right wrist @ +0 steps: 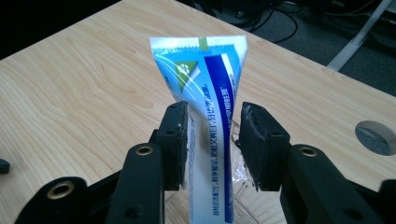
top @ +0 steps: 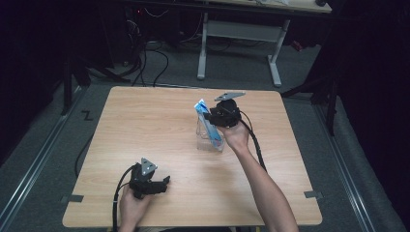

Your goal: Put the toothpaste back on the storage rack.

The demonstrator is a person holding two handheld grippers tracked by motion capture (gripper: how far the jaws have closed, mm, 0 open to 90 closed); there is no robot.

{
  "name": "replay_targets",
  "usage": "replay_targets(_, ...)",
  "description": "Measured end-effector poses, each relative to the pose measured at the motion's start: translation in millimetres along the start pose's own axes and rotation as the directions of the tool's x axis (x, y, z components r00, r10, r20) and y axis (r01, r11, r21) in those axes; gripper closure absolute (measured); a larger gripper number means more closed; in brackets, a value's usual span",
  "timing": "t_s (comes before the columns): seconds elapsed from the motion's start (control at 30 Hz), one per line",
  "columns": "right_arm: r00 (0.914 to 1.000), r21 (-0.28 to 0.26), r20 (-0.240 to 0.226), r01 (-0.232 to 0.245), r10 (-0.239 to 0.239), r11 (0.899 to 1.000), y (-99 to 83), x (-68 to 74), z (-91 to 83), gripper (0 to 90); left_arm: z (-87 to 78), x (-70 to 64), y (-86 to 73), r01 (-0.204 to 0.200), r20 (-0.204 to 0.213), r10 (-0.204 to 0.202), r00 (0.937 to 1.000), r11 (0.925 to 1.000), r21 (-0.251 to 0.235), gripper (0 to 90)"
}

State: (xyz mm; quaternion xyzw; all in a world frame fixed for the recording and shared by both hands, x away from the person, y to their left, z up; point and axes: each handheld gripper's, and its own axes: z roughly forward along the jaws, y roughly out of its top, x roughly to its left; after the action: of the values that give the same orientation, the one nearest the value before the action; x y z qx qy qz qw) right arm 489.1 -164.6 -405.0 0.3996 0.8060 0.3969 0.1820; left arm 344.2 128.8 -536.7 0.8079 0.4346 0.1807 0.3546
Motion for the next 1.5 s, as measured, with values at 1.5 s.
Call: replay_targets(1.5, 0.9971, -0.13, 0.029, -0.066, 0.07, 0.989, -10.6, -29.2, -70.7, 56.2, 0.0, -0.2, 0.1, 0.0, -0.002, 0.0, 1.0, 1.0, 0.0, 16.3)
